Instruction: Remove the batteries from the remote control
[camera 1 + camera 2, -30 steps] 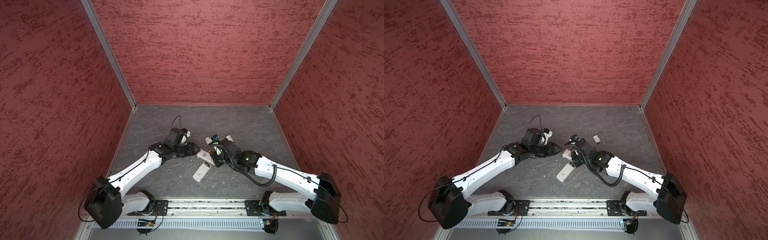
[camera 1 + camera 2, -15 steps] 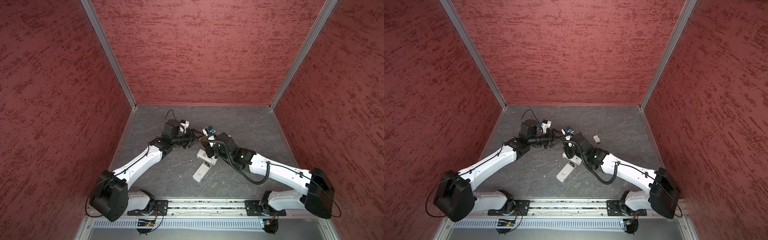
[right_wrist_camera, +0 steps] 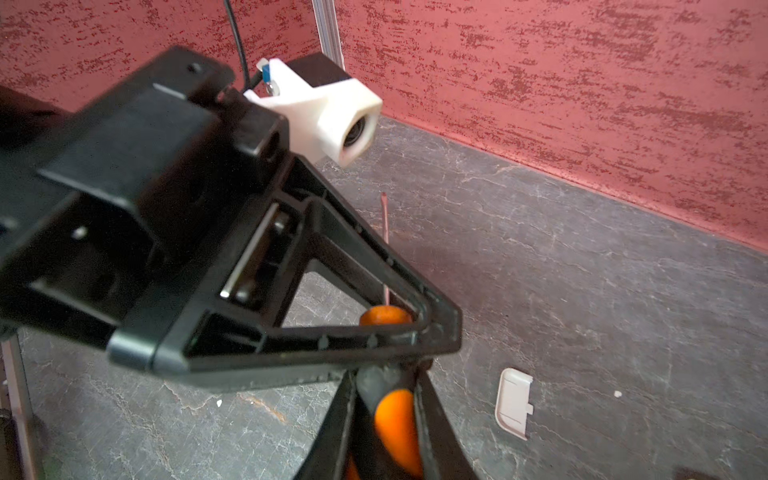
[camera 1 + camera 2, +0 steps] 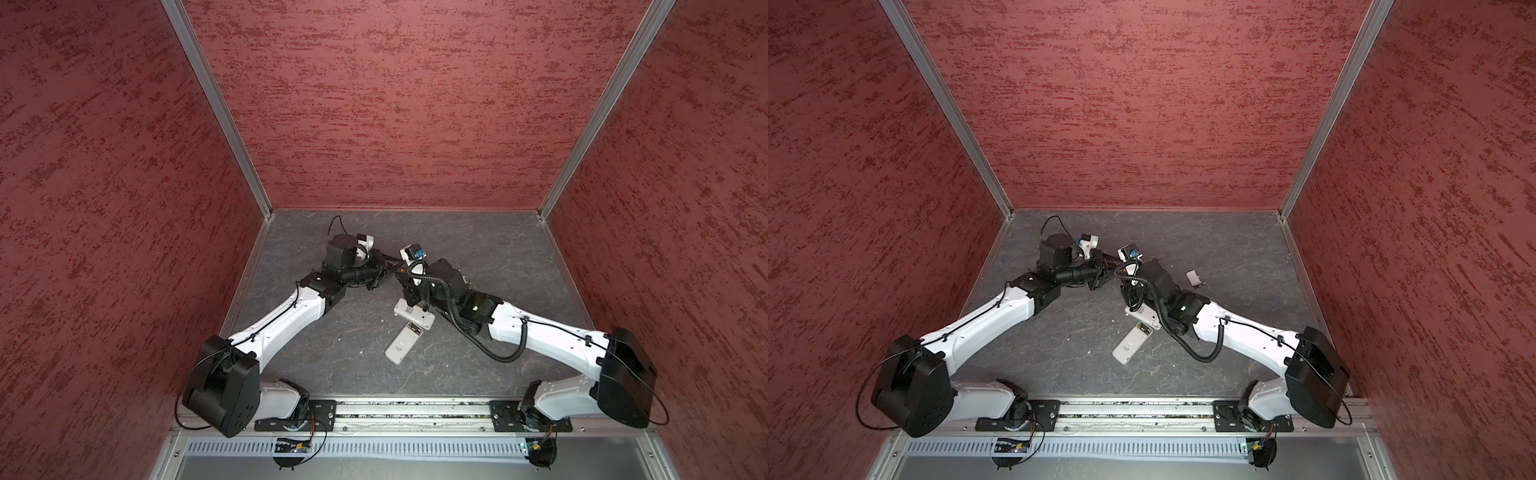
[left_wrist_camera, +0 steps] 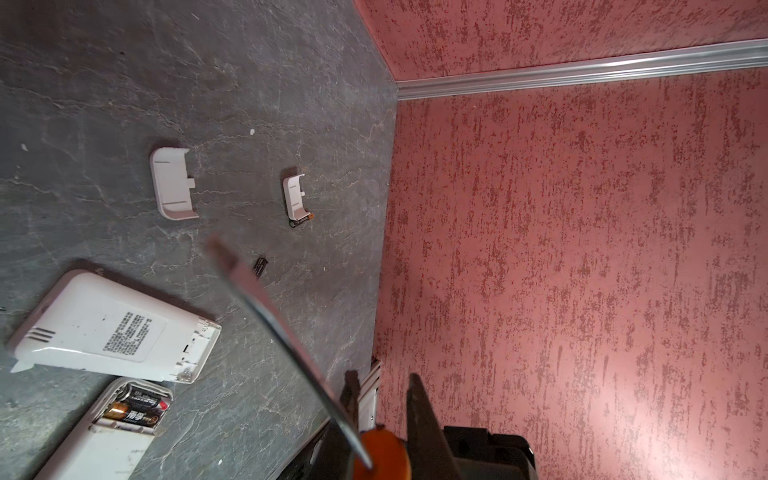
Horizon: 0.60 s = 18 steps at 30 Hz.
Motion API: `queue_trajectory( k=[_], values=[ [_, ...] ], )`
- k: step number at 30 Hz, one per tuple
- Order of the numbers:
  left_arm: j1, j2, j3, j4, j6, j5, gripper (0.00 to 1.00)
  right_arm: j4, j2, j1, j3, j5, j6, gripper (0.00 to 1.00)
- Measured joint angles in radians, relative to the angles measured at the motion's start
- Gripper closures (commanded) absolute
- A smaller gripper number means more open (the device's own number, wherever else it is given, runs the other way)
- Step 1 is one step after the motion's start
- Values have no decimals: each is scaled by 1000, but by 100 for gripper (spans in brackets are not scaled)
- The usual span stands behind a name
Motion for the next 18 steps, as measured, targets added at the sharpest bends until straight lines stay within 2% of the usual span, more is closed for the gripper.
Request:
queue_trajectory(
  k=[6,8,12,18],
  values=[
    [12,15,0,68,-1,13,100,23,0,-3,3,24,29,58],
    [23,27,0,113,-1,19,100,31,0,-10,16,21,63,50],
    [49,50,0,205,-8,30,100,61,-13,-13,26,3,152,42],
    [79,69,0,346,-31,44,100,159,-80,-42,-9,-18,364,43]
  ],
)
